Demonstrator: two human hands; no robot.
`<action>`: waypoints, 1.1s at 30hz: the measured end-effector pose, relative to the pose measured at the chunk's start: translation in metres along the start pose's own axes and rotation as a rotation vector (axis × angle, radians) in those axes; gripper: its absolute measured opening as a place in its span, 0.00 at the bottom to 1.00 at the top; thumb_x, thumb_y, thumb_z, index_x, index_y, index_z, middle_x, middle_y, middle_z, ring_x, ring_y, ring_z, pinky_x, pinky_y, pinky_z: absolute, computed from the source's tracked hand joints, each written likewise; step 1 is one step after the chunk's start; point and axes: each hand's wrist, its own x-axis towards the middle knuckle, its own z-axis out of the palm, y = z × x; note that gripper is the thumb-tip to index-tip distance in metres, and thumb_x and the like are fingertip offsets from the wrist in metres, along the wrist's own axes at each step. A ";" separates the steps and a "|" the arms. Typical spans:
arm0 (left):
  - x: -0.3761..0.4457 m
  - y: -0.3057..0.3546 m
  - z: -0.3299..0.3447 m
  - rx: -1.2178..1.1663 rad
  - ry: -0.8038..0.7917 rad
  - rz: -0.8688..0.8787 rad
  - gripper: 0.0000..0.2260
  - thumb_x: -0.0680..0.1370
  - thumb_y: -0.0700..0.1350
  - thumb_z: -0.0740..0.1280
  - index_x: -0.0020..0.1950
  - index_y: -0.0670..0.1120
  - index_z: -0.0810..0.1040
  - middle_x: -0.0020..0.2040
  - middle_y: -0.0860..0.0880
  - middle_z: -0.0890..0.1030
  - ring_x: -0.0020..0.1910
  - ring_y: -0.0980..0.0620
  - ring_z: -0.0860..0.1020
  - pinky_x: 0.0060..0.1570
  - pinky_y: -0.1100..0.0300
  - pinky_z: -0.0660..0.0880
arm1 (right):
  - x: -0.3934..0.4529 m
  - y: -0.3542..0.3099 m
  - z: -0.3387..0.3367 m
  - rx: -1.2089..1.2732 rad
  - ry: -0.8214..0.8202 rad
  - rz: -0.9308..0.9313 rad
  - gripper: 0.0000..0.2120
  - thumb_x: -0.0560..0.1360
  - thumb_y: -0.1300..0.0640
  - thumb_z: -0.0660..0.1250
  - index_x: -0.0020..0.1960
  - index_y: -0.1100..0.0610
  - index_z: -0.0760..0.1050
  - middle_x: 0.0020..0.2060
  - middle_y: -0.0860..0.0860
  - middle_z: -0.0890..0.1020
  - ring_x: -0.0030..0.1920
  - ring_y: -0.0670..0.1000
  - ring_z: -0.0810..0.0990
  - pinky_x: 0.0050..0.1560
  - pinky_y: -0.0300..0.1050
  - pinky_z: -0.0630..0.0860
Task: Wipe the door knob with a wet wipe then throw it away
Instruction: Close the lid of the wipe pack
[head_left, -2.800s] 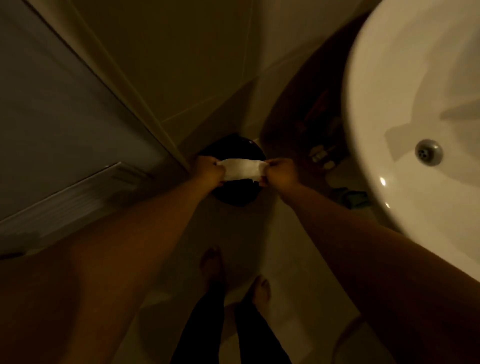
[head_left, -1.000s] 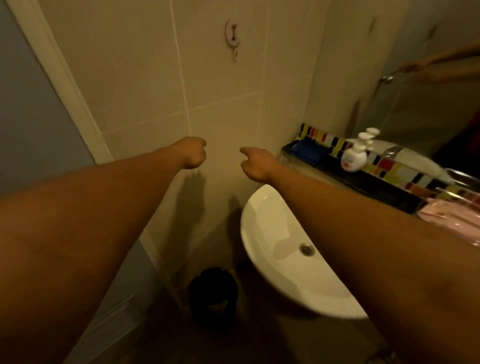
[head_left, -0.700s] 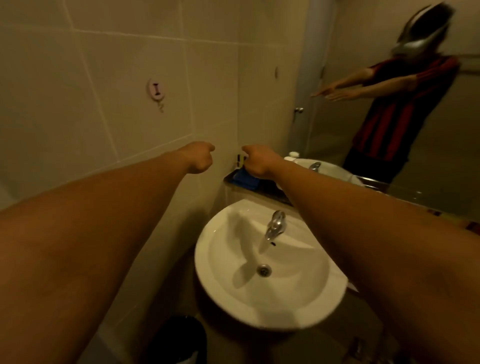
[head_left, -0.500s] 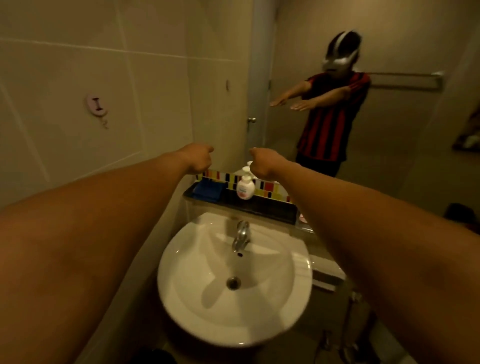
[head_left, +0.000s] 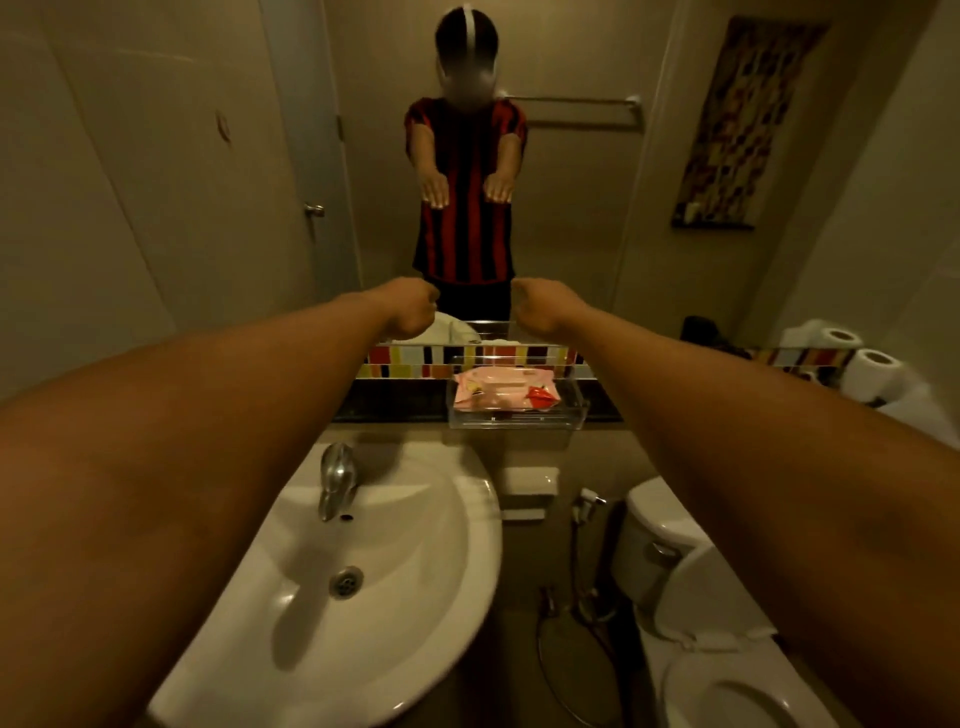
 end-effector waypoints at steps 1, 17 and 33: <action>0.011 0.005 0.007 0.000 -0.005 0.010 0.21 0.82 0.42 0.55 0.76 0.43 0.63 0.75 0.42 0.66 0.74 0.42 0.65 0.72 0.49 0.64 | 0.006 0.012 0.001 0.006 0.004 0.010 0.26 0.79 0.64 0.59 0.76 0.57 0.60 0.74 0.58 0.66 0.73 0.59 0.66 0.70 0.50 0.66; 0.173 0.014 0.161 0.030 -0.236 -0.046 0.20 0.82 0.44 0.57 0.74 0.44 0.67 0.71 0.41 0.71 0.68 0.42 0.72 0.66 0.50 0.70 | 0.160 0.169 0.110 0.034 -0.205 0.054 0.22 0.79 0.61 0.61 0.73 0.55 0.67 0.66 0.57 0.76 0.63 0.58 0.76 0.56 0.49 0.74; 0.226 0.012 0.257 0.084 -0.287 -0.046 0.15 0.81 0.44 0.60 0.68 0.45 0.70 0.69 0.42 0.72 0.65 0.43 0.73 0.63 0.51 0.71 | 0.220 0.227 0.197 -0.193 -0.403 -0.122 0.12 0.80 0.59 0.60 0.61 0.62 0.74 0.66 0.59 0.73 0.63 0.58 0.73 0.65 0.52 0.72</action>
